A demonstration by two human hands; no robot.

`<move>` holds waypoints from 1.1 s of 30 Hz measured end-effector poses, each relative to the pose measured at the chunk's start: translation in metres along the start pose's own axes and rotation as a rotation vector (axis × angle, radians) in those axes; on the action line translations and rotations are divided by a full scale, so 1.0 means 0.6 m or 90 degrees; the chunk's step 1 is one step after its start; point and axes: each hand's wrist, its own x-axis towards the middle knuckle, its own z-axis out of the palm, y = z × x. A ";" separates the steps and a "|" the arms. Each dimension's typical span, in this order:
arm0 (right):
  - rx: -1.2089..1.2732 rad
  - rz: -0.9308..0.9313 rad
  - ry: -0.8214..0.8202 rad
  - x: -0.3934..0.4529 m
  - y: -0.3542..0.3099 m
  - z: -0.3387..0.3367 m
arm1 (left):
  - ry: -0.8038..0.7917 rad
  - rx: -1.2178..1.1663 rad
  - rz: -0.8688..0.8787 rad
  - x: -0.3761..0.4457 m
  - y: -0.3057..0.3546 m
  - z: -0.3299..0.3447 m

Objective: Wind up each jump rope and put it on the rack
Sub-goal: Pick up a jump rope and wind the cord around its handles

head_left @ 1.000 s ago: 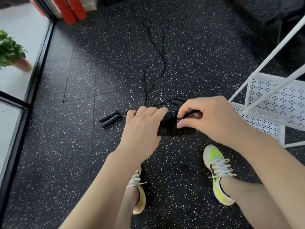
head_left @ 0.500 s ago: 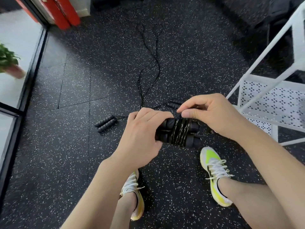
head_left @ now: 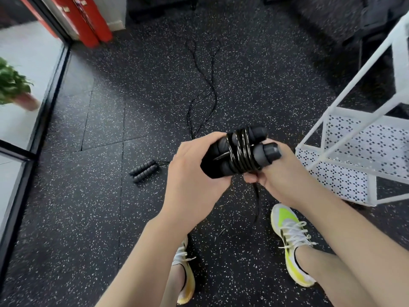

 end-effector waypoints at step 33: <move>-0.876 -0.152 -0.131 -0.044 -0.023 0.048 | -0.046 0.284 -0.052 0.002 -0.076 0.020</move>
